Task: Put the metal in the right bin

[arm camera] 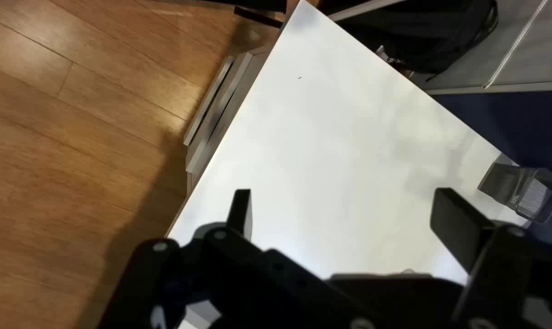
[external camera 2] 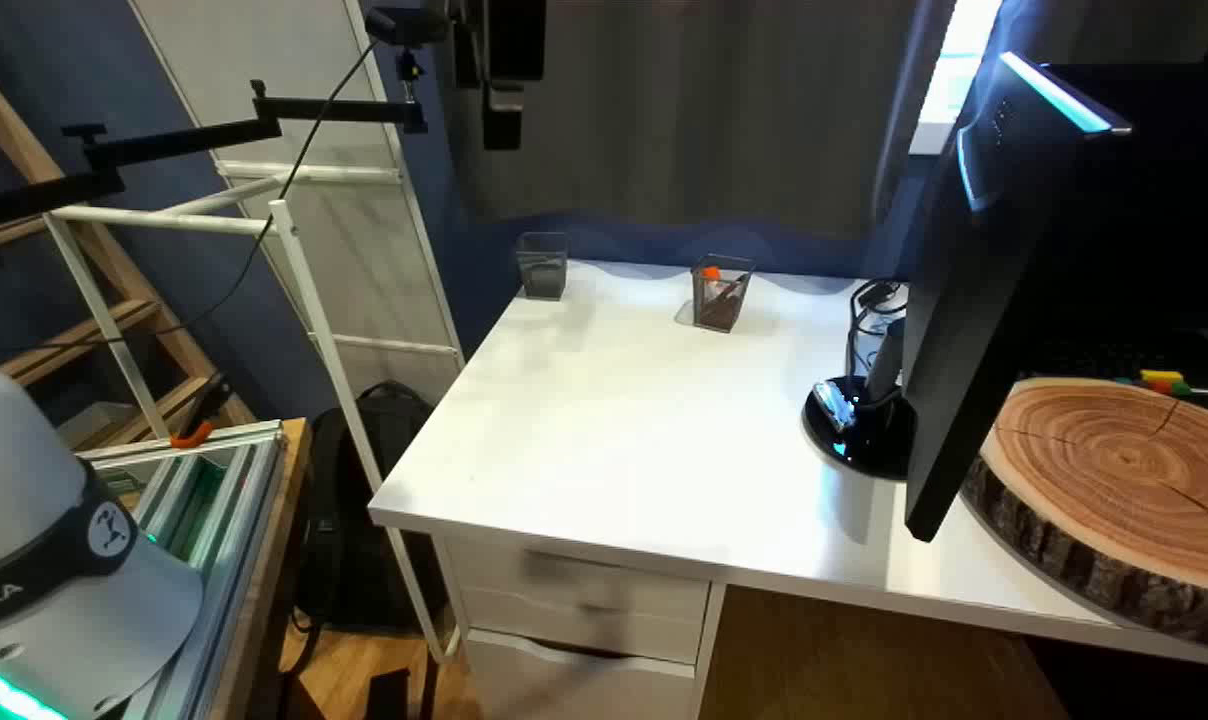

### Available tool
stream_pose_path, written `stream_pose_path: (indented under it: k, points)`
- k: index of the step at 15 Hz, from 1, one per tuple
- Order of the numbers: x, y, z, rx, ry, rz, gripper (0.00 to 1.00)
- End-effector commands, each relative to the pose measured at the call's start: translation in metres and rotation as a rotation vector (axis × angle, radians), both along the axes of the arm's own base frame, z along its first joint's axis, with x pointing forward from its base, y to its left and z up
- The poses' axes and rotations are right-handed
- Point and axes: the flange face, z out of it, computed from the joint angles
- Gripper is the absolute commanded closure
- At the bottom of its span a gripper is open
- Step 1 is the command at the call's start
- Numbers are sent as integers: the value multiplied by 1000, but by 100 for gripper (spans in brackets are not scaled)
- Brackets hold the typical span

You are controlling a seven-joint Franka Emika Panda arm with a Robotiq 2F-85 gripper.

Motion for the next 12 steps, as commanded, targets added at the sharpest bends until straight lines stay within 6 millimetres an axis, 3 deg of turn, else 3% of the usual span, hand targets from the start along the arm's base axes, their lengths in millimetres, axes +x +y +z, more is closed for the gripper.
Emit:
stream_pose_path:
  k: [1,5,7,12]
  points:
    - [0,0,1,0,1,0,0]
    - [0,0,1,0,1,0,0]
    - [33,1,-43,4,25,-86,0]
    - [99,-19,-103,29,-167,-358,0]
